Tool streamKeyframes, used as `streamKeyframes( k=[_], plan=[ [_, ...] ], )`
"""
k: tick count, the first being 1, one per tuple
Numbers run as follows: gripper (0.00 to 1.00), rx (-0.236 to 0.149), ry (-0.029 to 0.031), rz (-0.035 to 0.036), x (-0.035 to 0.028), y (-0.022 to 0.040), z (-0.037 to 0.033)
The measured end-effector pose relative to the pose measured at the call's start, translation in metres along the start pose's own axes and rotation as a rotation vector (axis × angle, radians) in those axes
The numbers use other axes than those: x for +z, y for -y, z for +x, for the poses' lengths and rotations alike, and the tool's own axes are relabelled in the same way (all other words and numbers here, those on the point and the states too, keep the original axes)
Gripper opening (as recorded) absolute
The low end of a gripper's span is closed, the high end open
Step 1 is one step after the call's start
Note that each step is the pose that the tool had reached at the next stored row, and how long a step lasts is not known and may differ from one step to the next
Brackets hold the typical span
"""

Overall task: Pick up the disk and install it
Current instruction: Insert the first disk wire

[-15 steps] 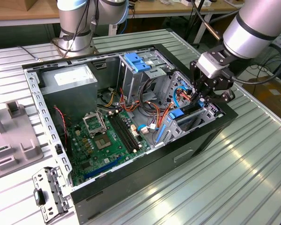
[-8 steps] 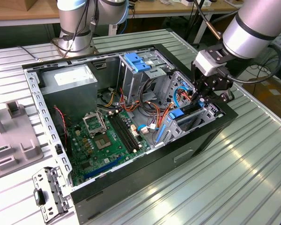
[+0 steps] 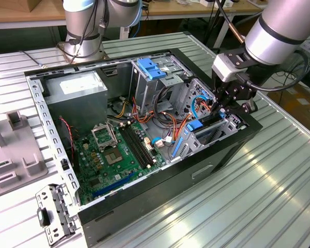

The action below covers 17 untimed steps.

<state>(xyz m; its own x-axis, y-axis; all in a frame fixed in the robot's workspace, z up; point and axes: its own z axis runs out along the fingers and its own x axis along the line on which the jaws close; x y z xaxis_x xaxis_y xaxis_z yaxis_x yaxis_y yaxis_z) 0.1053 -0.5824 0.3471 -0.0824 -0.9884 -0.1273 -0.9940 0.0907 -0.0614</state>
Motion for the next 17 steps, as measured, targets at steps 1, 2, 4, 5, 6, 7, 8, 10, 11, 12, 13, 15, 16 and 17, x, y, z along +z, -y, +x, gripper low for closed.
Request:
streamKeyframes(
  k=[1, 2, 4, 5, 6, 7, 8, 10, 11, 12, 13, 15, 16, 17],
  plan=[
    [0.17, 0.0, 0.0, 0.0, 0.0, -0.0003, 0.0],
    [0.17, 0.0, 0.0, 0.0, -0.0001, -0.0009, 0.0001],
    [0.17, 0.0, -0.0002, 0.0, -0.0002, -0.0021, 0.0006],
    [0.17, 0.0, 0.0, 0.0, -0.0002, -0.0029, 0.0019],
    [0.17, 0.0, 0.0001, 0.0, -0.0002, -0.0032, 0.0023],
    [0.17, 0.0, 0.0, 0.0, -0.0001, -0.0033, 0.0023],
    [0.17, 0.0, -0.0001, 0.0, 0.0, -0.0033, 0.0024],
    [0.17, 0.0, -0.0001, 0.0, 0.0006, -0.0036, 0.0026],
    [0.17, 0.0, 0.0001, 0.0, 0.0011, -0.0037, 0.0026],
    [0.17, 0.0, 0.0, 0.0, 0.0013, -0.0038, 0.0027],
    [0.17, 0.0, 0.0, 0.0, 0.0015, -0.0038, 0.0027],
    [0.17, 0.0, 0.0, 0.0, 0.0017, -0.0038, 0.0026],
    [0.17, 0.0, 0.0, 0.0, 0.0017, -0.0039, 0.0026],
    [0.17, -0.001, 0.0002, -0.0001, 0.0018, -0.0039, 0.0026]
  ],
)
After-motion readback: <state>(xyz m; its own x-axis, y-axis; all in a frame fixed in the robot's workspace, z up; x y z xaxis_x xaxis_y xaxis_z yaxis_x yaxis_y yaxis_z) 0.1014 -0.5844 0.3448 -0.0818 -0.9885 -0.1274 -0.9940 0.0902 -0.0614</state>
